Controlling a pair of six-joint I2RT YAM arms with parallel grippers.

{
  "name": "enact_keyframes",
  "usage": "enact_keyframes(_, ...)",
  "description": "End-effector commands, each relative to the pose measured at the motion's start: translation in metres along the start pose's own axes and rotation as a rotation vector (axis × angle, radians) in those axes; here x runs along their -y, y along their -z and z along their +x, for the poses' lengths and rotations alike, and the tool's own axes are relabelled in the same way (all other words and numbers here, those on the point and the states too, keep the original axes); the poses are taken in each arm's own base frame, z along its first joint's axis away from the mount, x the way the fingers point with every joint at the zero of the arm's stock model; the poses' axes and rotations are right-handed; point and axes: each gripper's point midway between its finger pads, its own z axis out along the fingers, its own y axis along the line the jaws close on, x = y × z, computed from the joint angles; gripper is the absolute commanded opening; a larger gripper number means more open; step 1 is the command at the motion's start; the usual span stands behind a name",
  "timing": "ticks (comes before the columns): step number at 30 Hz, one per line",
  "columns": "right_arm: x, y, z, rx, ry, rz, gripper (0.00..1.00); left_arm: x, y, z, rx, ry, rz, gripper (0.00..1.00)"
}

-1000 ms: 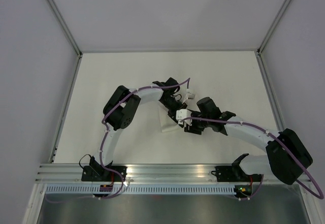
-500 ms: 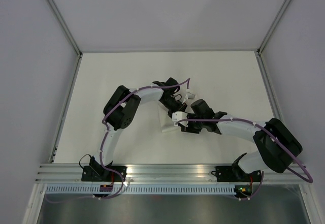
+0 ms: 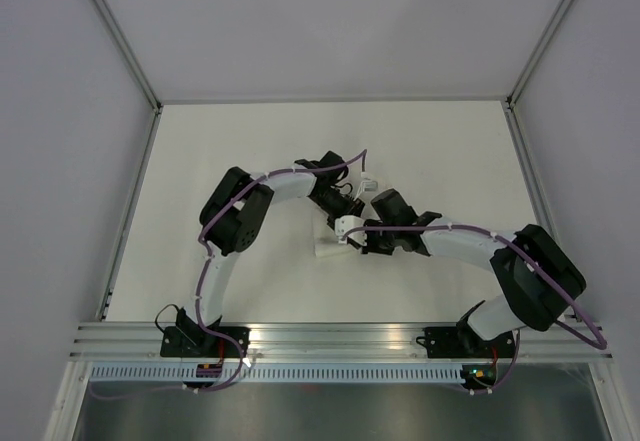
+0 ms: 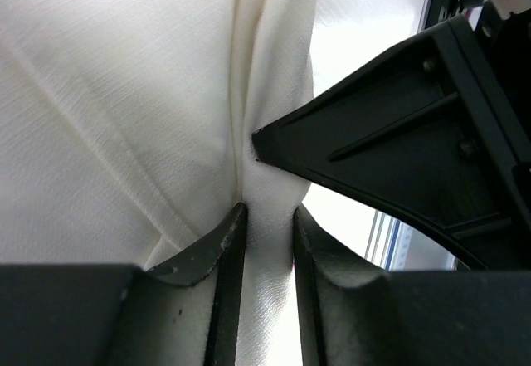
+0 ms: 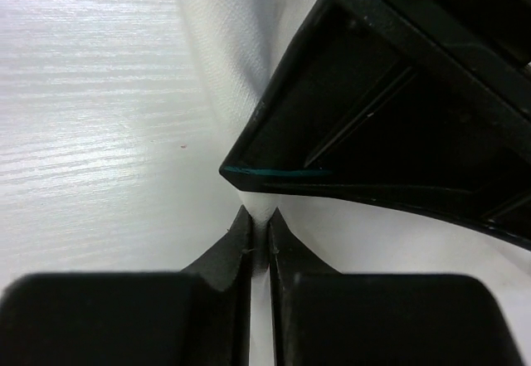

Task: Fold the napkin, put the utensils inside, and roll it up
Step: Roll the napkin with the utensil

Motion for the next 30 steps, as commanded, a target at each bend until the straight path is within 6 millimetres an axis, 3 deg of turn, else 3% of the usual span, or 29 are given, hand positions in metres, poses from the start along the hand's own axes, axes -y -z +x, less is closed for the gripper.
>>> enact_keyframes(1,-0.006,-0.005,-0.001,0.010,-0.042,-0.095,0.07,0.018,0.024,-0.027,0.118,-0.038,0.002,0.34)
enact_keyframes(6,-0.010,-0.003,0.003,0.014,-0.119,-0.257,0.06,0.033,0.058,-0.054,0.266,-0.087,-0.011,0.36)
enact_keyframes(8,-0.016,-0.004,0.012,-0.013,-0.144,-0.316,0.06,0.034,0.068,-0.054,0.304,-0.043,-0.020,0.37)
enact_keyframes(9,-0.013,-0.005,0.007,0.004,-0.147,-0.333,0.06,0.037,0.076,-0.061,0.341,-0.070,-0.038,0.37)
enact_keyframes(14,-0.023,-0.007,0.016,-0.008,-0.223,-0.480,0.05,0.023,0.102,-0.065,0.457,-0.035,-0.197,0.35)
enact_keyframes(15,-0.015,-0.008,0.012,0.004,-0.225,-0.483,0.05,0.022,0.109,-0.068,0.497,-0.037,-0.234,0.34)
enact_keyframes(17,-0.021,-0.009,0.020,-0.003,-0.270,-0.550,0.05,0.015,0.131,-0.070,0.623,-0.027,-0.344,0.34)
enact_keyframes(18,-0.014,-0.009,0.018,0.005,-0.274,-0.553,0.05,0.004,0.131,-0.055,0.643,0.019,-0.391,0.34)
enact_keyframes(20,-0.019,-0.010,0.025,-0.005,-0.323,-0.613,0.05,0.007,0.162,-0.065,0.799,0.003,-0.515,0.34)
enact_keyframes(21,-0.012,-0.010,0.024,0.003,-0.325,-0.613,0.05,-0.003,0.159,-0.046,0.805,0.036,-0.557,0.34)
enact_keyframes(23,-0.017,-0.011,0.030,-0.012,-0.367,-0.657,0.05,0.008,0.184,-0.053,0.939,-0.013,-0.620,0.35)
enact_keyframes(24,-0.013,-0.014,0.032,-0.014,-0.371,-0.663,0.05,0.004,0.179,-0.037,0.941,-0.017,-0.641,0.34)
enact_keyframes(26,-0.014,-0.013,0.034,-0.025,-0.391,-0.680,0.05,0.012,0.185,-0.035,0.983,-0.102,-0.740,0.35)
enact_keyframes(28,-0.013,-0.014,0.036,-0.030,-0.400,-0.701,0.05,0.017,0.170,-0.026,0.955,-0.222,-0.814,0.35)
enact_keyframes(30,-0.012,-0.017,0.037,-0.035,-0.413,-0.710,0.05,0.020,0.172,-0.023,0.974,-0.306,-0.915,0.36)
